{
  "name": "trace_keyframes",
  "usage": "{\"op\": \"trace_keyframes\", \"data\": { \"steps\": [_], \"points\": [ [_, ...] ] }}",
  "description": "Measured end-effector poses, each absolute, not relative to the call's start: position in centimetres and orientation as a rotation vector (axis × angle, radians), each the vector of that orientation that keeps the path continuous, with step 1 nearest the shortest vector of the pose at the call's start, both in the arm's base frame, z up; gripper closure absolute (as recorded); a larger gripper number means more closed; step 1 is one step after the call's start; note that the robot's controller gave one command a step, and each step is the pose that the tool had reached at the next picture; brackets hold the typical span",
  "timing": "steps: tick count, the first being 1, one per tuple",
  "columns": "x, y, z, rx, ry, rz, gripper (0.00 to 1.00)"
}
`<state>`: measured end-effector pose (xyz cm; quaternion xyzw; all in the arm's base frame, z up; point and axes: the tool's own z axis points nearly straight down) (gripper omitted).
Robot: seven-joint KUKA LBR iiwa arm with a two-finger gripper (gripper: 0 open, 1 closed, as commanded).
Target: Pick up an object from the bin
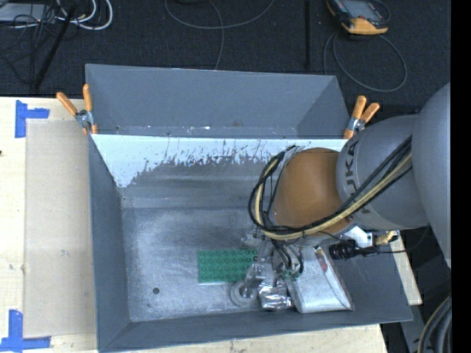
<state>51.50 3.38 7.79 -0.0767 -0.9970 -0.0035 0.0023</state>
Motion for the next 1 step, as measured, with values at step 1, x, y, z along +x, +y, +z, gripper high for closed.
{"op": "trace_keyframes", "data": {
  "steps": [1],
  "points": [
    [51.91, 3.1, 21.3, -0.021, -3.149, -0.001, 1.0]
  ]
}}
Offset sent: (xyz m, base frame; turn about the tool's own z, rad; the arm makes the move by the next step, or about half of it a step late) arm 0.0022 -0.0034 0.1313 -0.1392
